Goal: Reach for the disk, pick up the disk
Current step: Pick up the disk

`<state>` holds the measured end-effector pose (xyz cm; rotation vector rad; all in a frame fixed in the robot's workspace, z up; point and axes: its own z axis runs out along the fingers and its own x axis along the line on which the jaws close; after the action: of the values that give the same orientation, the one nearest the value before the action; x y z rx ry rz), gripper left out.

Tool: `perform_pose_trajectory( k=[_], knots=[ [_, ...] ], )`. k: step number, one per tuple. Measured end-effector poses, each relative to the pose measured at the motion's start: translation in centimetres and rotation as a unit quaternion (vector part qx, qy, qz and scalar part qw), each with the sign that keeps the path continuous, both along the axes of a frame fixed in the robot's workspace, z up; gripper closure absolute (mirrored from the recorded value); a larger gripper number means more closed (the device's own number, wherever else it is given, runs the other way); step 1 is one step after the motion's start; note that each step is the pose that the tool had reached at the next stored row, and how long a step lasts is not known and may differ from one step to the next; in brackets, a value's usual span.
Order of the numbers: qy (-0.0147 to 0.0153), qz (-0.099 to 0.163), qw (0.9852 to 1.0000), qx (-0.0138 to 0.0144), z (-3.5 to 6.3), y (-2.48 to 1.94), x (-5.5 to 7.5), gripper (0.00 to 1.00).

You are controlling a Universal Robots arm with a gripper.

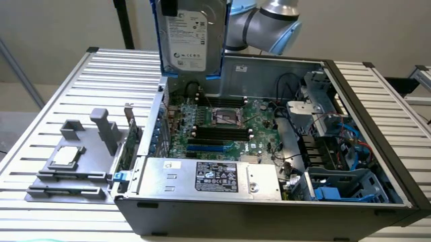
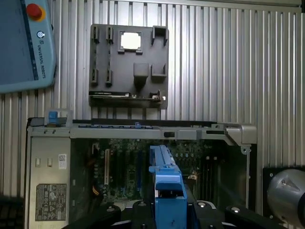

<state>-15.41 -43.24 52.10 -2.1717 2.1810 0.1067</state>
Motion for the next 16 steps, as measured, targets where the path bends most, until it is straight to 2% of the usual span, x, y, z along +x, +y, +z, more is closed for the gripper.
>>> perform_pose_trajectory(
  k=[16],
  knots=[
    [0.0000, 0.000, 1.0000, 0.0000, 0.15, -3.51, 6.4, 0.67]
  ],
)
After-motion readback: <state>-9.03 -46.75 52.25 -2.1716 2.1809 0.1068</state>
